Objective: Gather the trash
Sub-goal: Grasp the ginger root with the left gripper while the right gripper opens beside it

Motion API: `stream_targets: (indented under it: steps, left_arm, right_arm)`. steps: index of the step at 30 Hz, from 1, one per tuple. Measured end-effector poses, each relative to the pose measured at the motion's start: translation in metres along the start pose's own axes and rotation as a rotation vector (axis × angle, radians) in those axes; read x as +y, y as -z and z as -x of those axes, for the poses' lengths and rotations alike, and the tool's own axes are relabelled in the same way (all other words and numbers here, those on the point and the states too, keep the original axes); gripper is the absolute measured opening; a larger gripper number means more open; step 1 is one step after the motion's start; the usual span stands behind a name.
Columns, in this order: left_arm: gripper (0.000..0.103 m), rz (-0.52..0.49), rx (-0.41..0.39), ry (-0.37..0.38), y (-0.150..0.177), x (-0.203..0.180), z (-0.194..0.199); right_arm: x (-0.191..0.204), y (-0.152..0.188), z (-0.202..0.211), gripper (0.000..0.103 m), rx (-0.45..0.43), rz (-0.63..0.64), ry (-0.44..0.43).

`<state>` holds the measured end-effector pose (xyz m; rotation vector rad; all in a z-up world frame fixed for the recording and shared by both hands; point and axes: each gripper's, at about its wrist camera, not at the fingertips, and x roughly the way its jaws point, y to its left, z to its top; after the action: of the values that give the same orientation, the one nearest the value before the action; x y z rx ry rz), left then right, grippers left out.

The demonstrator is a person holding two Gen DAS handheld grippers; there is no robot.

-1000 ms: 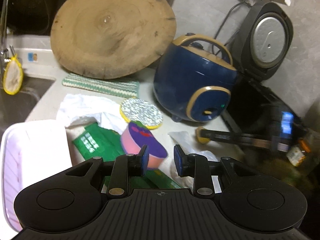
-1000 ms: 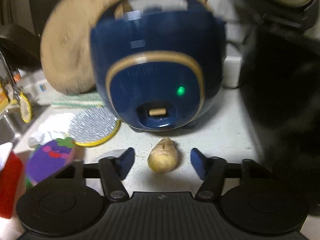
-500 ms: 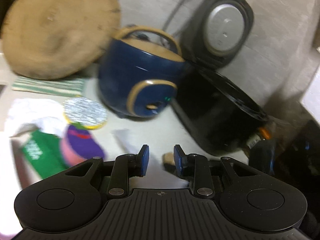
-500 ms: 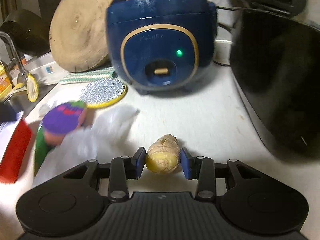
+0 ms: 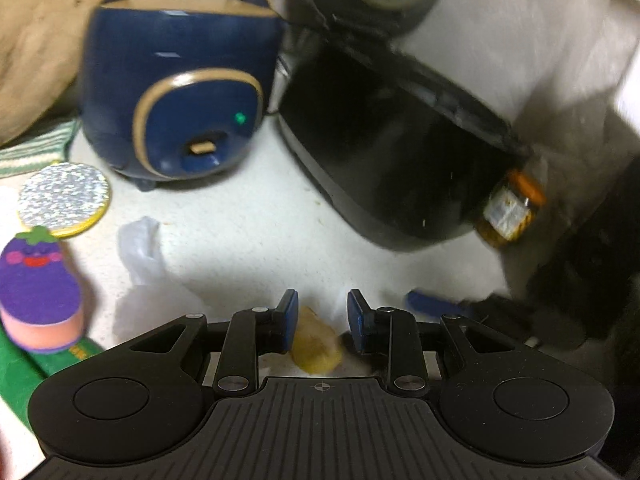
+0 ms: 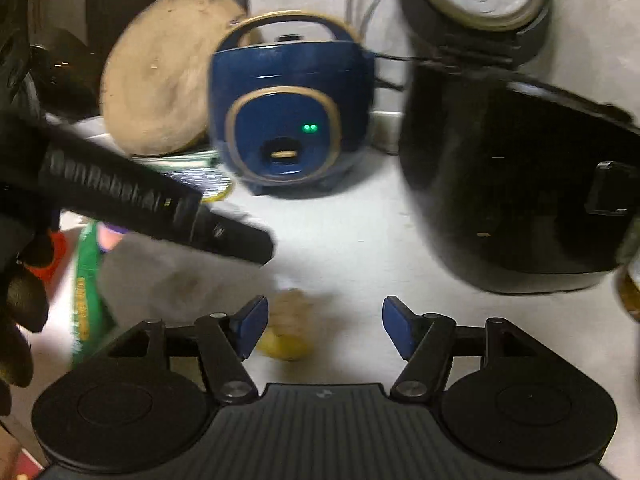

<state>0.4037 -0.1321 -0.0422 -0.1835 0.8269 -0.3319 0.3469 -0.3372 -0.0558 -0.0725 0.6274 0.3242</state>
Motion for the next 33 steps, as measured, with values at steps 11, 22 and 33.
stream_targets:
  steps: [11,22,33]
  left_arm:
    - [0.046,-0.106,0.104,-0.103,0.013,-0.014,-0.042]
    - [0.046,-0.092,0.139,-0.054,0.013,-0.015,-0.06]
    - [0.045,0.031,0.045,0.091,0.009,0.001,-0.023]
  right_arm:
    - [-0.014,0.019,-0.004,0.064,0.069,-0.01,0.039]
    - [-0.012,0.028,-0.004,0.064,0.092,0.0,0.032]
    - [-0.01,0.021,-0.004,0.064,0.077,0.001,0.03]
